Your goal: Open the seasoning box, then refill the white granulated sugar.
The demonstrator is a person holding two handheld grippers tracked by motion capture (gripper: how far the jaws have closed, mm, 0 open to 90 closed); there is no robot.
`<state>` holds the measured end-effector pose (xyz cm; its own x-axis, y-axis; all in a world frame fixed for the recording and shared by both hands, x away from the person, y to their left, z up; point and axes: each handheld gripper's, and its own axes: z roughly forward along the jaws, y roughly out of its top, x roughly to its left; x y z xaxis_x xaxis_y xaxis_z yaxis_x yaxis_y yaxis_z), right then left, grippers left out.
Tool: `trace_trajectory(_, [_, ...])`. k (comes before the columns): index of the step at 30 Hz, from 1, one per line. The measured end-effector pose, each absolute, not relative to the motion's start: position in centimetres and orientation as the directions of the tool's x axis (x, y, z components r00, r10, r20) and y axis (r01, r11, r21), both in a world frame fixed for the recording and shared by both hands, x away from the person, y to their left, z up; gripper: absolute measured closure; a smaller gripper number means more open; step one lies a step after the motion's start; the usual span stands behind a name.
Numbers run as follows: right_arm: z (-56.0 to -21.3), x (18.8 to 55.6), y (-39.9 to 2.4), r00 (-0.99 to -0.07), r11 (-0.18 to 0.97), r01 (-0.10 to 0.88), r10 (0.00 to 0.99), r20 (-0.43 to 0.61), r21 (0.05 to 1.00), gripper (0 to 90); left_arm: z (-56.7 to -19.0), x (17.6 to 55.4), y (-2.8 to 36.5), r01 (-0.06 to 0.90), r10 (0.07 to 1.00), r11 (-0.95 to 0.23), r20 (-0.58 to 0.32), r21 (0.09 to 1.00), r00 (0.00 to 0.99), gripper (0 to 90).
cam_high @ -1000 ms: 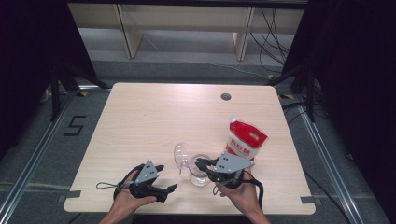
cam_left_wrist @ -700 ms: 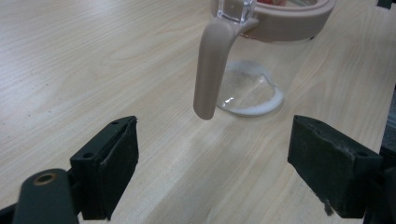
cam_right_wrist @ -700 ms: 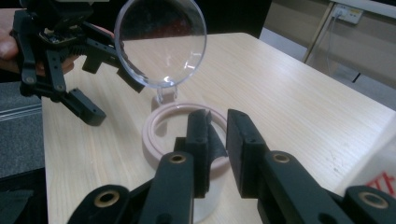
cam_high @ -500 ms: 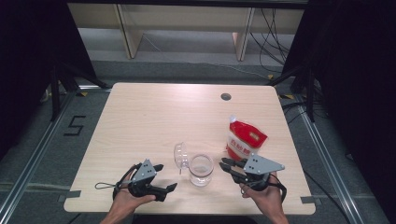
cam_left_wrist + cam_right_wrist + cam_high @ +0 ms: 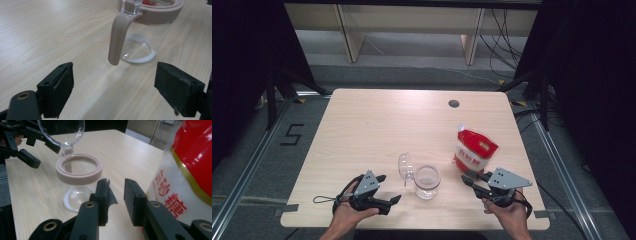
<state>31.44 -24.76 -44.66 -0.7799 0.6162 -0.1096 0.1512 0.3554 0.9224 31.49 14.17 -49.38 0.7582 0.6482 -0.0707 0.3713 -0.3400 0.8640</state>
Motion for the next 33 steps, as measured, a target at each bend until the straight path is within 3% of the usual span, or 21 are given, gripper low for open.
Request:
trace_trajectory(14, [-45.7, 31.3, -26.7, -0.72, 0.316, 0.251, 0.692, -0.042, 0.915, 41.9, -49.4, 31.6, 14.1, 0.389, 0.658, -0.331, -0.086, 0.86, 0.748, 15.5])
trace_trajectory(20, [-45.9, 31.5, -28.0, -0.651, 0.293, 0.271, 0.757, -0.05, 0.917, 36.2, -49.5, 31.7, 14.2, 0.4, 0.654, -0.305, -0.115, 0.864, 0.747, 15.6])
trace_trajectory(24, [-46.1, 31.8, -28.7, -0.609, 0.258, 0.297, 0.793, -0.026, 0.919, 32.7, -49.4, 31.7, 14.4, 0.392, 0.655, -0.336, -0.087, 0.857, 0.751, 15.5])
trace_trajectory(33, [-46.7, 32.7, -29.8, -0.577, 0.228, 0.34, 0.817, 0.011, 0.912, 25.2, -49.6, 31.6, 14.3, 0.389, 0.645, -0.328, -0.097, 0.861, 0.758, 15.5])
